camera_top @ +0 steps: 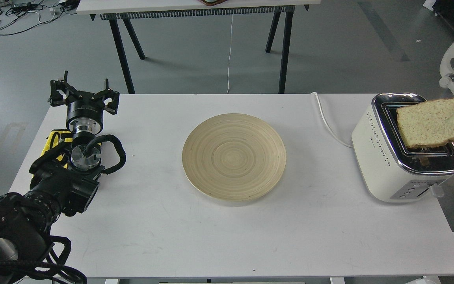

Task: Put bread in toaster with right arm
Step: 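Lower the bread slice into the toaster slot with the right gripper, then open the right gripper to release the bread and lift away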

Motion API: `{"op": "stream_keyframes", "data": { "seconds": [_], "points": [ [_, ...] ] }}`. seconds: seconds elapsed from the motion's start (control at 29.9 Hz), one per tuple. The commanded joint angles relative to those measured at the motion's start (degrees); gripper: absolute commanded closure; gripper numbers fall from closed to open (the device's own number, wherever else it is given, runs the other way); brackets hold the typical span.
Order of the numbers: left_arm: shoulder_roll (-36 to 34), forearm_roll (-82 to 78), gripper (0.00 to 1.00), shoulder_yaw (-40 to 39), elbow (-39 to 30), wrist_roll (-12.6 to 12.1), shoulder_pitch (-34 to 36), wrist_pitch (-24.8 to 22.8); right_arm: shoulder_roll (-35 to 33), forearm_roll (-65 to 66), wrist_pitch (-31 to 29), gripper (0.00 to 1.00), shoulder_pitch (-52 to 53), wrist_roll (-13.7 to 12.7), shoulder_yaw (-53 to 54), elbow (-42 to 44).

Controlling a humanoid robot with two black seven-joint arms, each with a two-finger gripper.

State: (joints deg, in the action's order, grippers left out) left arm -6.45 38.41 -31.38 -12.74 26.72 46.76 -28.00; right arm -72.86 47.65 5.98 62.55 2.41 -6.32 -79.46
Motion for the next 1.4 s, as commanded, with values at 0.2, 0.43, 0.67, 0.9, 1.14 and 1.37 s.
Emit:
{"op": "stream_keyframes", "data": {
  "seconds": [0.2,0.43,0.67,0.9,1.14,1.37],
  "points": [
    [0.0,0.0,0.0,0.0,0.0,0.0,0.0,0.0,3.9,-0.1,0.0,1.0,-1.6,-0.2,0.0,1.2],
    [0.0,0.0,0.0,0.0,0.0,0.0,0.0,0.0,5.7,-0.5,0.0,0.99,-2.1,-0.3,0.0,1.9],
    [0.0,0.0,0.0,0.0,0.0,0.0,0.0,0.0,6.1,-0.7,0.0,0.84,-1.8,-0.9,0.2,1.8],
    [0.0,0.0,0.0,0.0,0.0,0.0,0.0,0.0,6.1,-0.9,-0.4,0.5,-1.5,-0.8,1.2,1.9],
    [0.0,0.0,0.0,0.0,0.0,0.0,0.0,0.0,6.1,-0.9,-0.4,0.36,-1.1,-0.8,2.5,1.9],
    [0.0,0.0,0.0,0.0,0.0,0.0,0.0,0.0,6.1,-1.0,-0.4,0.23,-1.1,-0.8,3.2,1.9]
  ]
}}
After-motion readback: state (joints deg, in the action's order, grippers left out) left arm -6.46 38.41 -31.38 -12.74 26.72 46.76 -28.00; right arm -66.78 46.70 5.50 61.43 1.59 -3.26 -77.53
